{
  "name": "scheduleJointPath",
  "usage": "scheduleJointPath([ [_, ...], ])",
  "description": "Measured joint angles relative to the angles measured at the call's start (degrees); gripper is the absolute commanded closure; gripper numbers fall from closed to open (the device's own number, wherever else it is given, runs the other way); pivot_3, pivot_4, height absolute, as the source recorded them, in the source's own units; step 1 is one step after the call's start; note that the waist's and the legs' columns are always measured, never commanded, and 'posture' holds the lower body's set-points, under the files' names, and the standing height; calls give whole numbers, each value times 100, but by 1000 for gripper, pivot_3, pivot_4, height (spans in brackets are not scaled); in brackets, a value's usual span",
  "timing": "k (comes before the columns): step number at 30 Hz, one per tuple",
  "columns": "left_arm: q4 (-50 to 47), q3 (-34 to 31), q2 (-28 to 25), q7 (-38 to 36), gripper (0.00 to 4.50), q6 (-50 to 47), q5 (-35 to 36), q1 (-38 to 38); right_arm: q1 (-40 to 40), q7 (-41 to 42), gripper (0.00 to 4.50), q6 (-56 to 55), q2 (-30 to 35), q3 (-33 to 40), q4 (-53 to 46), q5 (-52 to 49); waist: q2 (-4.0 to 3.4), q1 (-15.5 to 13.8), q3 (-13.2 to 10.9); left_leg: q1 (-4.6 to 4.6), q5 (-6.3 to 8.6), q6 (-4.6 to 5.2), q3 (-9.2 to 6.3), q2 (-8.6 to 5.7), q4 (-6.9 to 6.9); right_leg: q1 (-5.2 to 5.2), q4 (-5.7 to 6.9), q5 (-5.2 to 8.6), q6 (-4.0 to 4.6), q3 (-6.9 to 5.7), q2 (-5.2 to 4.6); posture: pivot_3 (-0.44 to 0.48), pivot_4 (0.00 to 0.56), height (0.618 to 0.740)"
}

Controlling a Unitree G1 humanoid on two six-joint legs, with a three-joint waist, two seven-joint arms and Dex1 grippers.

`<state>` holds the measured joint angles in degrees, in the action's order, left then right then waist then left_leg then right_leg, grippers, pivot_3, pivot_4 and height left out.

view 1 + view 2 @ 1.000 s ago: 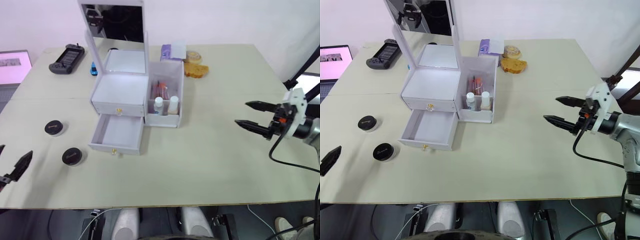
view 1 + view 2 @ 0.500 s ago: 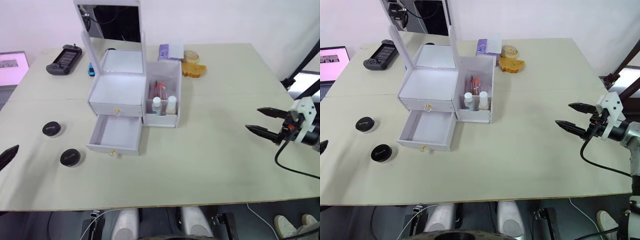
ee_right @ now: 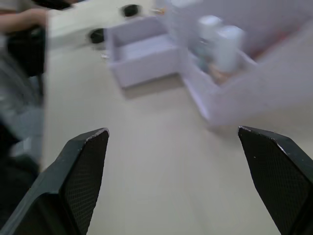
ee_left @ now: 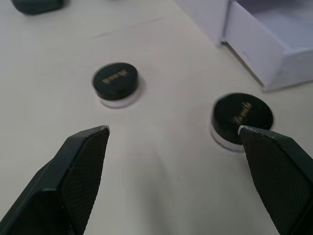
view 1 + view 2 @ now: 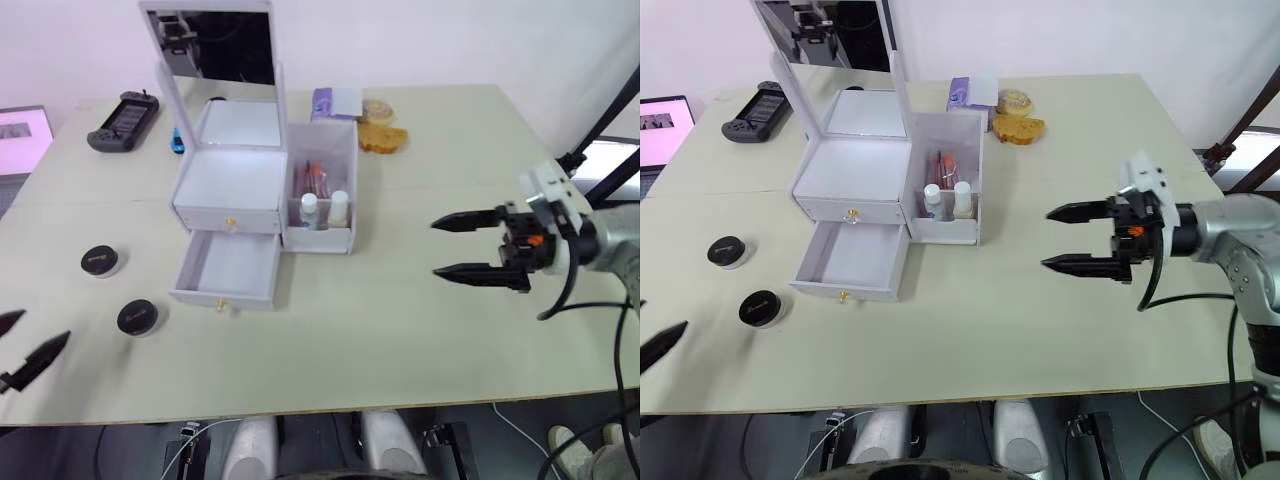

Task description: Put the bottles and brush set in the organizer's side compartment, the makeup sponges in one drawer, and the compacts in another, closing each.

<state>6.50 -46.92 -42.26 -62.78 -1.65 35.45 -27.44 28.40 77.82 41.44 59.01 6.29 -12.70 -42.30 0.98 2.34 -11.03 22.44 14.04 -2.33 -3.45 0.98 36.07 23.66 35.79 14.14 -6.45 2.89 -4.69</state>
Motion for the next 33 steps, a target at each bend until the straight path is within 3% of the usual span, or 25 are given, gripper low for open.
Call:
scheduleJointPath([
  [8,-647,177,746,427,53,106,-130,-231,1383,-471,0,555,-255,-596,-162,42,10,-20,5,14,1,-2,3,-1,-2,0,-29,-3,4,-3,-4,0,150,740],
  [18,-1005,747,1397,877,53,267,-419,-230,2092,-1209,0,1248,-416,-641,-334,-74,11,-3,7,66,1,-2,1,-1,9,62,-2,-6,1,-2,2,0,150,740],
  [24,-877,899,1537,1132,53,487,-583,-51,2518,-1035,0,2092,-340,-474,-273,-824,11,-4,7,70,1,-2,0,-1,15,70,10,-5,2,-2,3,0,150,740],
  [33,-727,1372,1866,1341,53,872,-863,141,2694,-1074,0,2261,-295,-380,-171,-976,12,-3,7,71,1,-2,0,-1,16,72,17,-5,1,-2,5,0,150,740],
])
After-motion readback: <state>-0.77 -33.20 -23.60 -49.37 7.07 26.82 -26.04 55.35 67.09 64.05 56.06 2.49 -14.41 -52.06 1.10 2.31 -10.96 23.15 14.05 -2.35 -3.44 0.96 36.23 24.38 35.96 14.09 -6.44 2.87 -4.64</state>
